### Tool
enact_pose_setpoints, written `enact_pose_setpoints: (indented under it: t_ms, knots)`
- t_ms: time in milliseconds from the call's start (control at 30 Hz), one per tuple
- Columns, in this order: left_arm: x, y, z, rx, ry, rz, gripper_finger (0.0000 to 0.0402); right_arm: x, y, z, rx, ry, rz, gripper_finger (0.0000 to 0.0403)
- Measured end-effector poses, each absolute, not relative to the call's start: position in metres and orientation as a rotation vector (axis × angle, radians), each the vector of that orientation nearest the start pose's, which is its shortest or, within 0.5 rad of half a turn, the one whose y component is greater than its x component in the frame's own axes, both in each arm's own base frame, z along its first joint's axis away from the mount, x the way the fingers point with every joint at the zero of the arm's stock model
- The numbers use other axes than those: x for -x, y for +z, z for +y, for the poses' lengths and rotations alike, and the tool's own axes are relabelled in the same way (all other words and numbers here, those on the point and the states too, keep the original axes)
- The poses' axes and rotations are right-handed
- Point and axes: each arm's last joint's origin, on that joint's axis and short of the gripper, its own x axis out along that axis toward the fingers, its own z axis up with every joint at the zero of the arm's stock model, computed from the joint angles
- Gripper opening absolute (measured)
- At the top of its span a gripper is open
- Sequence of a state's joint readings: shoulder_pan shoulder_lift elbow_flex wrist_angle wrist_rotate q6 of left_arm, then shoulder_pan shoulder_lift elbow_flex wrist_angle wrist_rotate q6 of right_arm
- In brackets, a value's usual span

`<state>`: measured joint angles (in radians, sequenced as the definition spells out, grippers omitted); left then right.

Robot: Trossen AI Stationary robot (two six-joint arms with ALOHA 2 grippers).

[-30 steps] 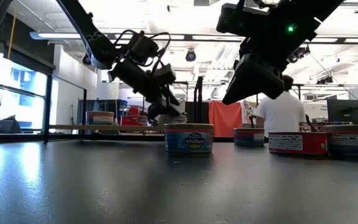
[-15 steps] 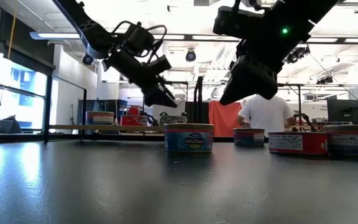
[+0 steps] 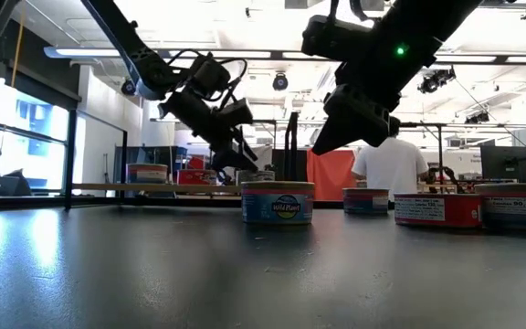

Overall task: Stack canned seafood by type on shelf
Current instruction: Put the green tuna can on the shelf, then put the blue tuna can on the shelf

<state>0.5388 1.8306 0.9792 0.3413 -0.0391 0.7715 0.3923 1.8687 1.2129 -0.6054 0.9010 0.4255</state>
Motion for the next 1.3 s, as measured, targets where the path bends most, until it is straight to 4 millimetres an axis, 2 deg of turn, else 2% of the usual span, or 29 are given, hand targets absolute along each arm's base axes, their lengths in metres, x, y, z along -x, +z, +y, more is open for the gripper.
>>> enact_pose_setpoints:
  t_ms: [133, 300, 433, 533, 633, 800, 900, 1000, 1133, 1200, 1300]
  knots:
    - [-0.336, 0.173, 0.2, -0.608, 0.352, 0.693, 0.0184, -0.336, 0.172, 0.115, 0.377, -0.625, 0.883, 0.0161]
    - [-0.347, 0.201, 0.179, -0.639, 0.451, 0.743, 0.0179, -0.334, 0.172, 0.118, 0.373, -0.619, 0.882, 0.0161]
    - [-0.338, 0.227, 0.148, -0.623, 0.487, 0.804, 0.0172, -0.331, 0.164, 0.121, 0.349, -0.597, 0.868, 0.0161]
    - [-0.321, 0.24, 0.118, -0.491, 0.454, 0.8, 0.0165, -0.329, 0.149, 0.123, 0.287, -0.565, 0.808, 0.0161]
    - [-0.299, 0.243, 0.081, -0.362, 0.397, 0.775, 0.0154, -0.325, 0.133, 0.125, 0.244, -0.477, 0.757, 0.0161]
    - [-0.262, 0.235, 0.006, -0.249, 0.25, 0.648, 0.0131, -0.329, 0.131, 0.132, 0.257, -0.301, 0.698, 0.0161]
    - [-0.24, 0.223, -0.037, -0.177, 0.162, 0.555, 0.012, -0.337, 0.144, 0.138, 0.3, -0.269, 0.669, 0.0161]
    - [-0.224, 0.209, -0.071, -0.126, 0.137, 0.464, 0.0112, -0.348, 0.16, 0.142, 0.373, -0.238, 0.636, 0.0161]
    - [-0.206, 0.19, -0.097, -0.117, 0.2, 0.431, 0.0103, -0.361, 0.176, 0.139, 0.401, -0.235, 0.562, 0.0161]
    - [-0.199, 0.178, -0.102, -0.128, 0.274, 0.433, 0.0099, -0.367, 0.181, 0.134, 0.376, -0.246, 0.512, 0.0161]
    - [-0.197, 0.166, -0.104, -0.063, 0.41, 0.401, 0.0095, -0.375, 0.186, 0.128, 0.296, -0.164, 0.456, 0.0161]
